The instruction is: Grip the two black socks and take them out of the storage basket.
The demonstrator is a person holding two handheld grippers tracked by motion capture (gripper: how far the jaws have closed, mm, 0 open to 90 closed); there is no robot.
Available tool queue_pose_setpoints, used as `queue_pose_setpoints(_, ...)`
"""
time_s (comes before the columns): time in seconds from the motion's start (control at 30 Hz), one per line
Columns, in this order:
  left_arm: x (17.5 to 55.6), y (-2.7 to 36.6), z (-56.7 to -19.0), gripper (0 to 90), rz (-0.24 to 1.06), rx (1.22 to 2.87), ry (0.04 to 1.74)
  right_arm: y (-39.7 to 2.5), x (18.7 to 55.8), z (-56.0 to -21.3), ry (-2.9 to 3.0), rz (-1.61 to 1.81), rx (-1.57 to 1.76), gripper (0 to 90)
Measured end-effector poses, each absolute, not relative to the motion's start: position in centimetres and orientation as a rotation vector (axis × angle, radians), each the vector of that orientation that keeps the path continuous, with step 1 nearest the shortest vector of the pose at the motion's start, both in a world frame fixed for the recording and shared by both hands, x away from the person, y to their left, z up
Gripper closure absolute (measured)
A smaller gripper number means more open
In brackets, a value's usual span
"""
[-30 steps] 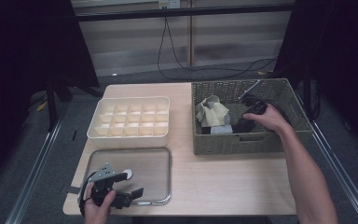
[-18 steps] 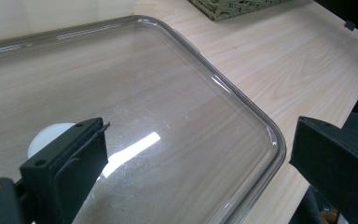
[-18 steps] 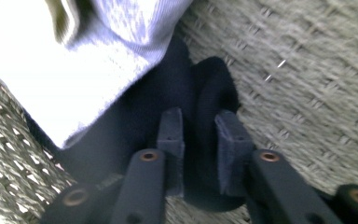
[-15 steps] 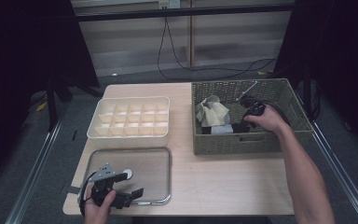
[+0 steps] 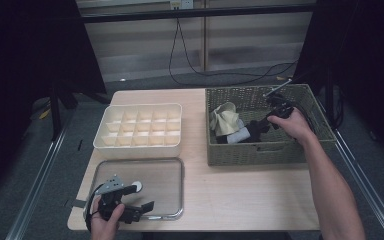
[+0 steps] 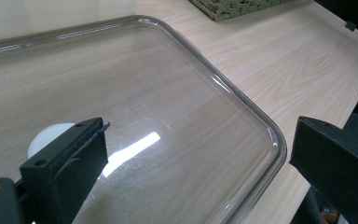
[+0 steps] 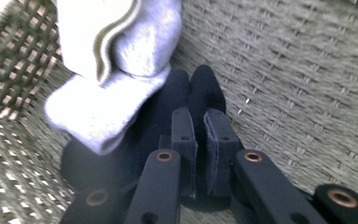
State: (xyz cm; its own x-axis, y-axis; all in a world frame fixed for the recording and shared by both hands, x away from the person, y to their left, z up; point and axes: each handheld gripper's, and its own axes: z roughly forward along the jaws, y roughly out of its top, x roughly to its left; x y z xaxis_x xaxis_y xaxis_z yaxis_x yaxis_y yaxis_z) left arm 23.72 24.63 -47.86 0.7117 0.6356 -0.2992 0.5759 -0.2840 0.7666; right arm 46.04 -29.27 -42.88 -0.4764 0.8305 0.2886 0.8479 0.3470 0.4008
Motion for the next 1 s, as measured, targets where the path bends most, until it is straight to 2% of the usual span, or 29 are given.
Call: queue_pose_setpoints(1.0, 23.7, 24.7, -47.8, 3.6, 0.08, 1.944, 0.928, -30.0, 43.3, -38.4, -2.461, -1.286, -1.548, 84.6)
